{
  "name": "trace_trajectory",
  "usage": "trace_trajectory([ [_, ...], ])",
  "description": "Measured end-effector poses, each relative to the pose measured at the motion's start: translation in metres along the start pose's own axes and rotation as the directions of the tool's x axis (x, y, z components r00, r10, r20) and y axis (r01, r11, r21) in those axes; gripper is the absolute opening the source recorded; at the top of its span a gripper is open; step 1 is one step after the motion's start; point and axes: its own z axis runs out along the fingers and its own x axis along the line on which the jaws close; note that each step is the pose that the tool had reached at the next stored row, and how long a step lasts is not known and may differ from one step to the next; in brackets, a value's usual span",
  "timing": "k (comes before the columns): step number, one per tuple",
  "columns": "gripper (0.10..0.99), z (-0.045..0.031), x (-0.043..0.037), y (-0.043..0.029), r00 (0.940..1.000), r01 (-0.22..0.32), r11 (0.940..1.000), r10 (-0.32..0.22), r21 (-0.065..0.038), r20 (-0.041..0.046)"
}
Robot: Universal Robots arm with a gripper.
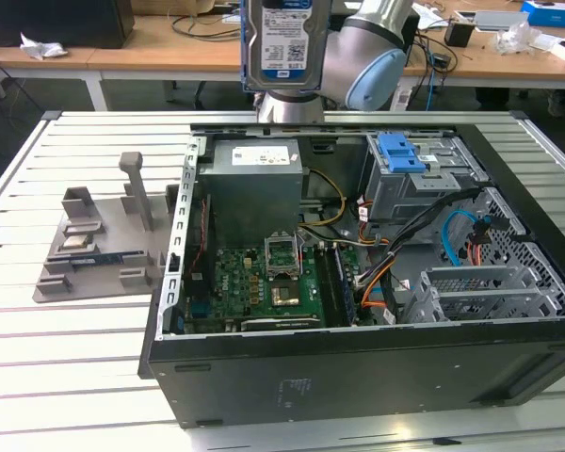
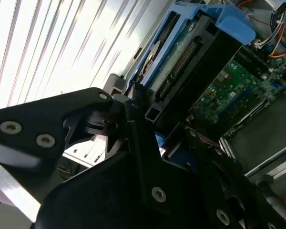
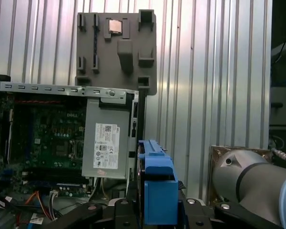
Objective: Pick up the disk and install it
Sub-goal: 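Pick up the disk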
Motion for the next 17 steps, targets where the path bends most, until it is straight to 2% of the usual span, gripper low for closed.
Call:
trace_trajectory([
  [3,0.369,-0.0008,0.0008,-0.0128,1.0,0.0,1.0,0.0,-0.001,0.0001],
  [6,0.369,-0.0019,0.0018,-0.0306,1.0,0.0,1.0,0.0,-0.001,0.0],
  [8,0.369,-0.0026,0.0028,-0.0468,1.0,0.0,1.0,0.0,-0.002,0.0005],
  [10,0.369,-0.0041,0.0041,-0.0692,1.0,0.0,1.0,0.0,-0.003,0.0003],
  [11,0.369,-0.0042,0.0042,-0.0716,1.0,0.0,1.0,0.0,-0.003,-0.0001],
  [17,0.369,-0.0043,0.0047,-0.0718,1.0,-0.001,1.0,0.001,-0.003,-0.0005],
])
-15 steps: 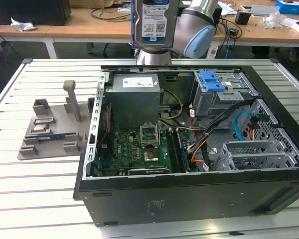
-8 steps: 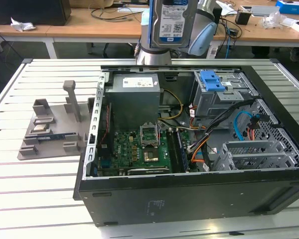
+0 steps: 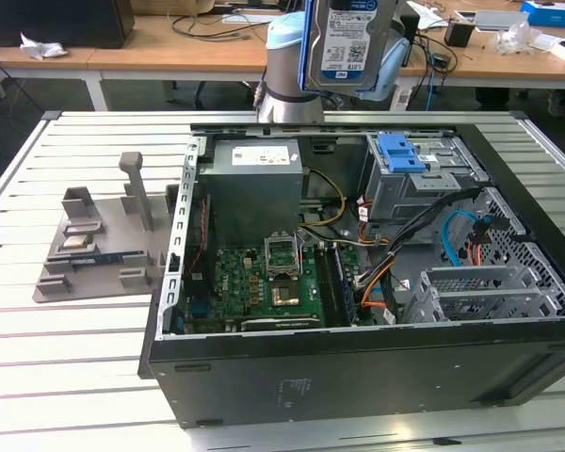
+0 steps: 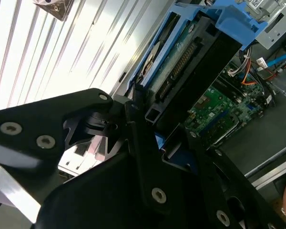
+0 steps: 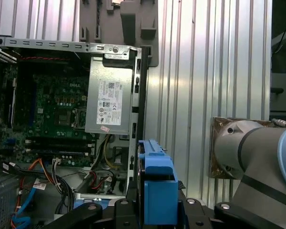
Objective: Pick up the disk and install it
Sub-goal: 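Pick up the disk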
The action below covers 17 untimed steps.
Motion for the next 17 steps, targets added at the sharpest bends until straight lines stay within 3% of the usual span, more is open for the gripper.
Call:
trace_trajectory([
  [6,0.369,-0.0001,0.0132,0.0008,1.0,-0.003,1.0,0.003,0.0,0.0001],
  [14,0.369,-0.0003,0.0434,0.0026,1.0,-0.005,1.0,0.005,0.0,0.0001],
  [17,0.369,-0.0004,0.0496,0.0029,1.0,-0.006,1.0,0.006,0.0,-0.0001],
])
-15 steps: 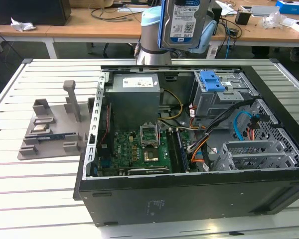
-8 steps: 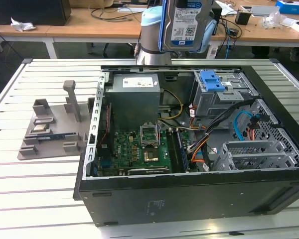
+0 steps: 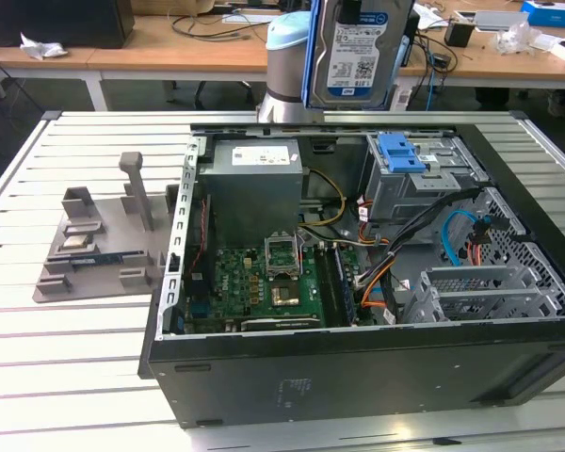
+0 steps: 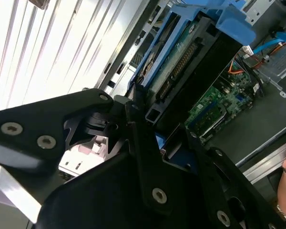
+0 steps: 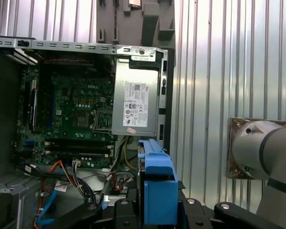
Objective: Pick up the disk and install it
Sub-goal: 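Pick up the disk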
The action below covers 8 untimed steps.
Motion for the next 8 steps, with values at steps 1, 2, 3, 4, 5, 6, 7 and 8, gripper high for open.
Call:
trace_trajectory([
  [1,0.369,0.0,0.0021,0.0001,1.0,0.0,1.0,0.0,0.0,0.0001],
  [2,0.369,0.0,0.0048,0.0002,1.0,0.0,1.0,0.0,0.0,0.0],
  [3,0.369,0.0,0.0067,0.0003,1.0,0.0,1.0,0.0,0.0,0.0001],
  [4,0.369,-0.0001,0.0095,0.0005,1.0,-0.001,1.0,0.001,0.0,0.0001],
  [5,0.369,-0.0001,0.0117,0.0006,1.0,-0.001,1.0,0.001,0.0,0.0001],
  [6,0.369,-0.0001,0.0141,0.0007,1.0,-0.001,1.0,0.001,0.0,0.0002],
  [7,0.369,-0.0001,0.0164,0.0008,1.0,-0.001,1.0,0.001,0.0,0.0001],
  [8,0.369,-0.0001,0.0184,0.0009,1.0,-0.001,1.0,0.001,0.0,0.0002],
])
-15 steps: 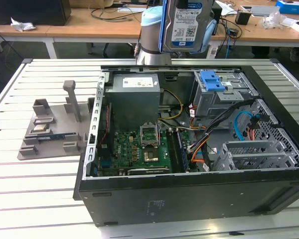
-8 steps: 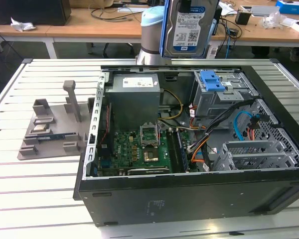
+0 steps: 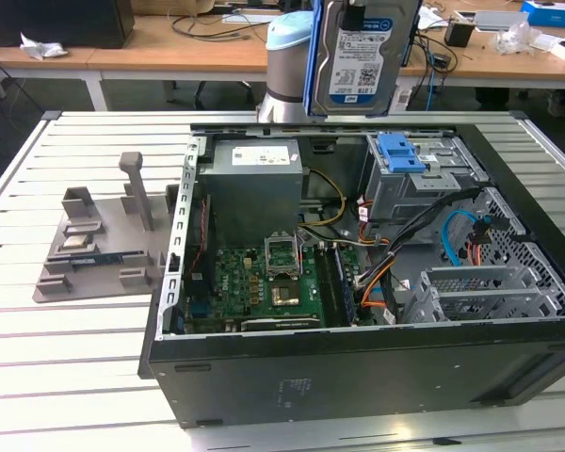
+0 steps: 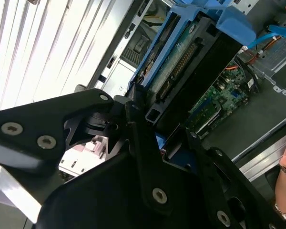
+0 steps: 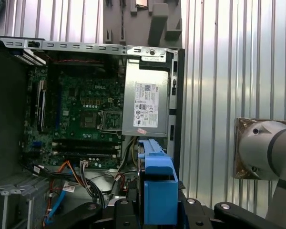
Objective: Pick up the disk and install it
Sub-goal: 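Pick up the disk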
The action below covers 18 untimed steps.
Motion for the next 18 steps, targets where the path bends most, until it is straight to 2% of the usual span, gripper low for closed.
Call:
trace_trajectory([
  [5,0.369,-0.0001,0.0117,0.0006,1.0,-0.001,1.0,0.001,0.0,0.0],
  [8,0.369,-0.0001,0.0245,0.0012,1.0,-0.002,1.0,0.002,0.0,0.0001],
  [18,0.369,-0.0001,0.0517,0.0026,1.0,-0.004,1.0,0.004,0.0,0.0002],
])
